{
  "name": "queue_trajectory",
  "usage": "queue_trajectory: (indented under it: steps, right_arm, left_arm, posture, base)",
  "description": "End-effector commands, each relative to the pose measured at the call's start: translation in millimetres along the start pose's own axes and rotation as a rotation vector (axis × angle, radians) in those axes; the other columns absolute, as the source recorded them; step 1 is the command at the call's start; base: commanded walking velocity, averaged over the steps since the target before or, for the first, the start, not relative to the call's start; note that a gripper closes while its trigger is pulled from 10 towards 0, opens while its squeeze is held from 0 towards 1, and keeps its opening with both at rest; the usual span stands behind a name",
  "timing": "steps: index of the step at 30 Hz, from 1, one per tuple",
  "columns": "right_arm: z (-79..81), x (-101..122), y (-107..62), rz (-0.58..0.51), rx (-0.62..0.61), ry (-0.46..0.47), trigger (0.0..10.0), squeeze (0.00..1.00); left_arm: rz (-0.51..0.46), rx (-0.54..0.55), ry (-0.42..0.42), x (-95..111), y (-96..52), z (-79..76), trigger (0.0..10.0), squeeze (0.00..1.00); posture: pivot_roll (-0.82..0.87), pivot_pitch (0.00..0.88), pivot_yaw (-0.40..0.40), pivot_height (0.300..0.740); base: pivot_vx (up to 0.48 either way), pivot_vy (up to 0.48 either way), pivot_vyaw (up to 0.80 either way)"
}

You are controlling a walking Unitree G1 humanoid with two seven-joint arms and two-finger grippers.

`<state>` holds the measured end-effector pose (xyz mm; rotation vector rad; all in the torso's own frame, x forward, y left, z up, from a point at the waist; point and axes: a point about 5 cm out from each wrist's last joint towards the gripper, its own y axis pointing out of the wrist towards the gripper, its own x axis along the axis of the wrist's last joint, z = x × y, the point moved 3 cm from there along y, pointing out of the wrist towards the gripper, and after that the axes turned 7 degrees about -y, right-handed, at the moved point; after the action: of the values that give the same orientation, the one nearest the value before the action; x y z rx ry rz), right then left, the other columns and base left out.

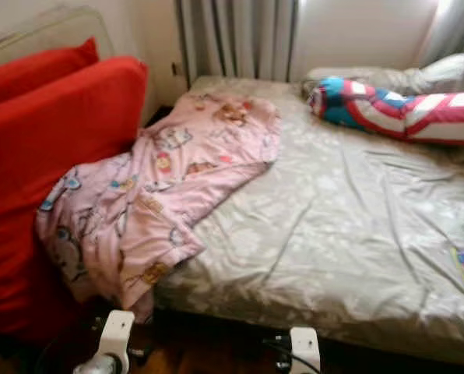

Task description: Clean up the room

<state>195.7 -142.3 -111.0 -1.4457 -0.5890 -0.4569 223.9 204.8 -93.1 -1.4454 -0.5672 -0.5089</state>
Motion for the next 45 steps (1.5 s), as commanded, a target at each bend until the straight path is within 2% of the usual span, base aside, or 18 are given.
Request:
queue_trajectory:
  steps: [1, 8, 45]
  right_arm:
    - [-5.2, -3.1, -1.1, 0.01, -0.012, 0.001, 10.0, 0.0]
    - [-4.6, -3.0, -0.9, 0.011, -0.01, 0.0, 10.0, 0.0]
    - [-3.3, -2.0, -0.6, 0.013, 0.014, -0.023, 10.0, 0.0]
  left_arm:
    - [0.009, -0.014, 0.022, -1.6, 0.2, -4.5, 10.0, 0.0]
    - [0.008, -0.014, 0.022, -1.2, 0.3, -4.1, 10.0, 0.0]
    - [0.003, -0.032, 0.011, -0.3, 0.3, -6.3, 10.0, 0.0]
  posture:
    - [-0.03, 0.029, -0.004, 0.74]
    - [-0.03, 0.028, -0.003, 0.74]
    - [-0.03, 0.001, -0.002, 0.74]
  base:
    - [0.0, 0.48, 0.0]
    - [0.0, 0.469, 0.0]
    - [0.0, 0.0, -0.02]
